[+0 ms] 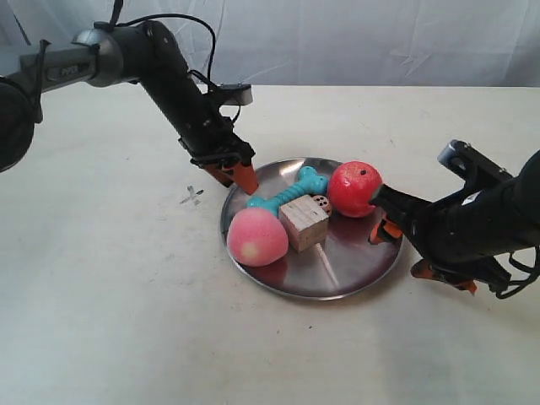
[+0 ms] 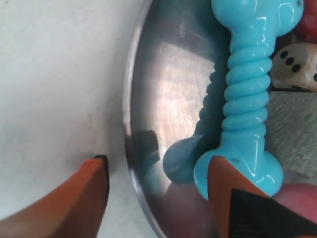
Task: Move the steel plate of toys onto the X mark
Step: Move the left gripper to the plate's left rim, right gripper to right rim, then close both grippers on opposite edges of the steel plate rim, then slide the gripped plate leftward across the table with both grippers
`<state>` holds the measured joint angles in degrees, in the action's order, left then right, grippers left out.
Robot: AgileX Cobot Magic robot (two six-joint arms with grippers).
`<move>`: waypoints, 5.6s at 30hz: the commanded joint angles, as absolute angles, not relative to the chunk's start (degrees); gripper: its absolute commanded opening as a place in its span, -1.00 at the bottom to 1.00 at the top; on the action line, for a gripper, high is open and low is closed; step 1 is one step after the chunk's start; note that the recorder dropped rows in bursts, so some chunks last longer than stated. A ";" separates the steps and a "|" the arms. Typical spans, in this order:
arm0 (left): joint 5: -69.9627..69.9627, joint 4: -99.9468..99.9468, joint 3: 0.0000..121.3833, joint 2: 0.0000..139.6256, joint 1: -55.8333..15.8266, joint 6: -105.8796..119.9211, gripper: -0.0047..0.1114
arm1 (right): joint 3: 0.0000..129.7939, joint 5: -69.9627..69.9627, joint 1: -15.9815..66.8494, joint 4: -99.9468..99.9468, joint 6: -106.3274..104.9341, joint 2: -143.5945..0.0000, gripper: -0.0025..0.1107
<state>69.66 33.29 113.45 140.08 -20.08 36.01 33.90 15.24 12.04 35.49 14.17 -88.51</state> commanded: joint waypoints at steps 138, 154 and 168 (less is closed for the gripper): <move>69.96 7.90 109.93 131.15 -29.11 21.42 -0.92 | 39.27 8.84 20.03 47.98 11.99 -97.36 -0.97; 69.96 7.18 108.96 129.60 -27.41 21.28 -0.92 | 46.87 13.03 20.03 47.85 10.45 -97.47 -0.97; 69.96 4.62 105.01 127.70 -22.37 19.84 -0.92 | 57.47 17.80 20.16 48.05 9.34 -106.60 -0.97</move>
